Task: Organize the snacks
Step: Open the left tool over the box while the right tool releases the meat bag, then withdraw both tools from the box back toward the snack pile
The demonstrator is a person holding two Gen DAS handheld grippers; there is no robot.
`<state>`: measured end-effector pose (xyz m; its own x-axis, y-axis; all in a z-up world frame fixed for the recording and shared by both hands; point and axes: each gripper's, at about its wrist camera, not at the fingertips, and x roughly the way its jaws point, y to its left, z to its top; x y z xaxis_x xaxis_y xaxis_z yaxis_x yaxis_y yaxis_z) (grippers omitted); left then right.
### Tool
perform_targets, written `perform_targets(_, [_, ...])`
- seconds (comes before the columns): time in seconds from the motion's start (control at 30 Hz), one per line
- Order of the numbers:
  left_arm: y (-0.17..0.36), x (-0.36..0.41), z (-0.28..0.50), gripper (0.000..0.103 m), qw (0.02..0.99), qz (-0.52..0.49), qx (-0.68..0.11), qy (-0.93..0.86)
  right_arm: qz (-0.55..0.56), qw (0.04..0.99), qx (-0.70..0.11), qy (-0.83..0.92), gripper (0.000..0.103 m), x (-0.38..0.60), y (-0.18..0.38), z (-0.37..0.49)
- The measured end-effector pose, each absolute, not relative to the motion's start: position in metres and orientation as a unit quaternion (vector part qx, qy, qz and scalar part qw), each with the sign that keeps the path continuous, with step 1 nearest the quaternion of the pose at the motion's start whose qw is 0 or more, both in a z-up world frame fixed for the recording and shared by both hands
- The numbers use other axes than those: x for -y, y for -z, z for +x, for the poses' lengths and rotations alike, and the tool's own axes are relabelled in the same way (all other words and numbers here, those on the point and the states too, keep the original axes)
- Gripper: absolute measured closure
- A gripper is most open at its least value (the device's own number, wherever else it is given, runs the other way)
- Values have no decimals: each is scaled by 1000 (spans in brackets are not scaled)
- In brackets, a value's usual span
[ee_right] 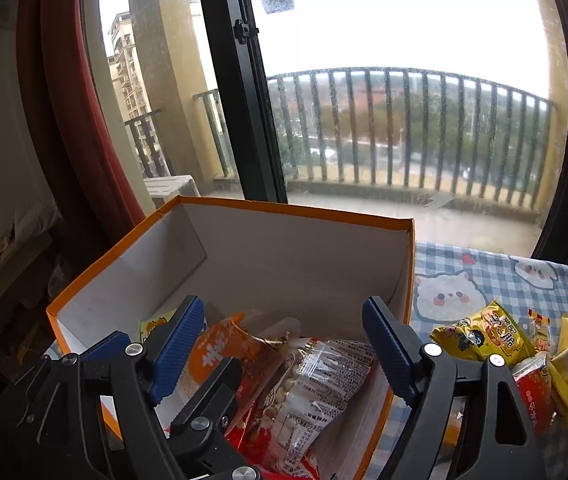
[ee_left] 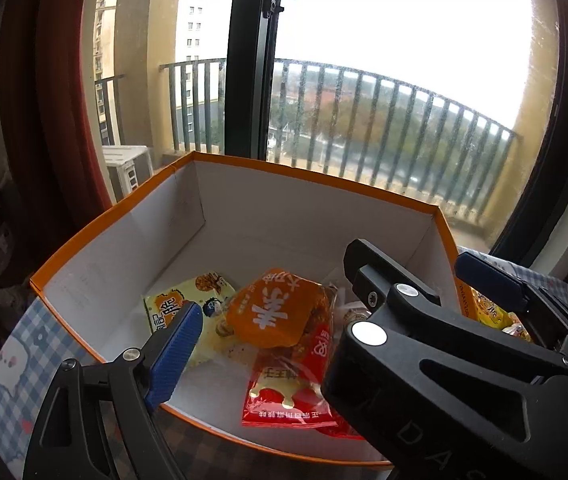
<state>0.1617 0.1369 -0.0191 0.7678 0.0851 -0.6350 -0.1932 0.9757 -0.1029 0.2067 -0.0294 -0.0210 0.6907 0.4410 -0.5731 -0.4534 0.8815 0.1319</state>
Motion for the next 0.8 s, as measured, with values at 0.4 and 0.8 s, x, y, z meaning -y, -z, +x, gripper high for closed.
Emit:
perform_targets(0.4, [10,-132,141,15,943,-81,-316,-59,-9,926,-291,-240,10,41,5,181])
perform_targets(0.8, [-5,-97,121,15,952,-71,-294,-32,-8,939,-267,-216,10,81,-16,152])
